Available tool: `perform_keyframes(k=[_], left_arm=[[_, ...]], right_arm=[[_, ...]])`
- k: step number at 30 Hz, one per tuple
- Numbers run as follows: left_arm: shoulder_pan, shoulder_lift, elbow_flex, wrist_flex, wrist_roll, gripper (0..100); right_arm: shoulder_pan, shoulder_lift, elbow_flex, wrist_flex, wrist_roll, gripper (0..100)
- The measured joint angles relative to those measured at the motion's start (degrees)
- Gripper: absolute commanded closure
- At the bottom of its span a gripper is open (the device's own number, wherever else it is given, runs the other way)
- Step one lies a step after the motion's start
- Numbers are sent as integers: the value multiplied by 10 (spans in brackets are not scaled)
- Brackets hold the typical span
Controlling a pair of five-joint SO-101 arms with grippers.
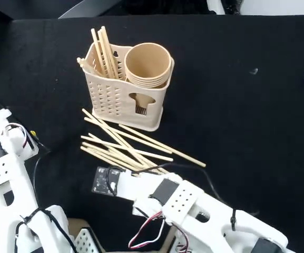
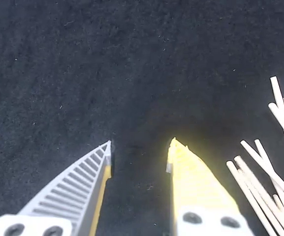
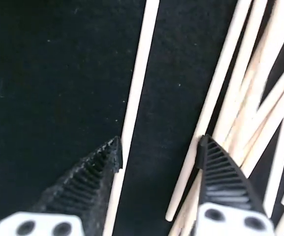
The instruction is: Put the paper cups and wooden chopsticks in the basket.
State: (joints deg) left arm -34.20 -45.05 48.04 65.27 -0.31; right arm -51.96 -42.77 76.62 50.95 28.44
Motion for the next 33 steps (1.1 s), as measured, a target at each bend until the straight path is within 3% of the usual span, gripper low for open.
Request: perform_keyframes(k=[11,17,27,33], left_arm=[[4,0,0,0,1,809],[4,0,0,0,1,809],[4,0,0,0,1,809],[4,0,0,0,1,808]], right_arm=[[-4,-1,1,15,4,777],[-5,-12,3,18,4,990],[-6,-4,4,22,4,733],[-6,-4,4,22,4,719]])
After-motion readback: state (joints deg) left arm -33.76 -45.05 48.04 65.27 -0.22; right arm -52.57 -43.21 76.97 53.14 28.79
